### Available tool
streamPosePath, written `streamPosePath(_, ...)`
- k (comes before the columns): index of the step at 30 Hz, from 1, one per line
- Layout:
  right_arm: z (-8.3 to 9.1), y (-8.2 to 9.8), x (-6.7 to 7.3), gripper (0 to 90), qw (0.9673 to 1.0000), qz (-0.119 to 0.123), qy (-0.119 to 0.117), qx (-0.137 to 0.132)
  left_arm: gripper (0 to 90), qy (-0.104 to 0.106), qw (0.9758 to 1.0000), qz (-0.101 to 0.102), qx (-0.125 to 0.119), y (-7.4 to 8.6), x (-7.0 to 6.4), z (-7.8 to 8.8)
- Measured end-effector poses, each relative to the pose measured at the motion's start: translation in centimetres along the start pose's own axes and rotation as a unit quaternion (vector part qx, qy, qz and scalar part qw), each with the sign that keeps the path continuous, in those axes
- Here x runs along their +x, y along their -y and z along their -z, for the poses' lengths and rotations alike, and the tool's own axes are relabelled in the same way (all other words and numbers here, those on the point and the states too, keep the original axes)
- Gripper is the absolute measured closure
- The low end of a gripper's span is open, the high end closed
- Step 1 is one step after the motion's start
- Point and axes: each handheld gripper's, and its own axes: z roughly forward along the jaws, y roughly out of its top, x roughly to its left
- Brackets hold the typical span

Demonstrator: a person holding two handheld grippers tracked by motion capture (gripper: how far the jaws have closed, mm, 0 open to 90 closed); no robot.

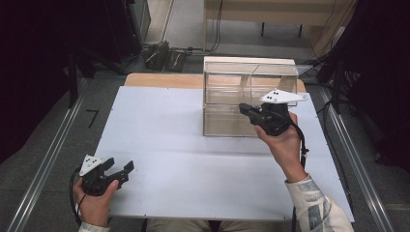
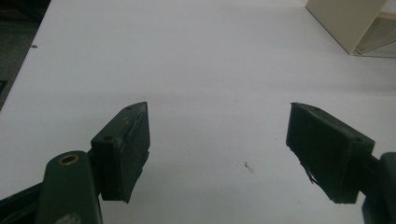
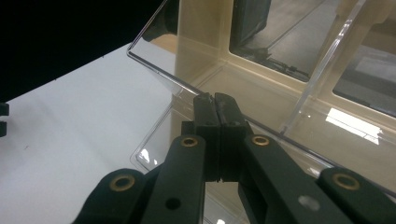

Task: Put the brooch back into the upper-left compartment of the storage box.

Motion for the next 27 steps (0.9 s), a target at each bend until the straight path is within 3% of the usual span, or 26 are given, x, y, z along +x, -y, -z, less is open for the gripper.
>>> streamPosePath(27,-0.5,-0.9,-1.3,87.0,0.9996,-0.021,0.01,-0.016,23.0,0.001,1.0,-0.001,0.0,0.0,0.1,0.0)
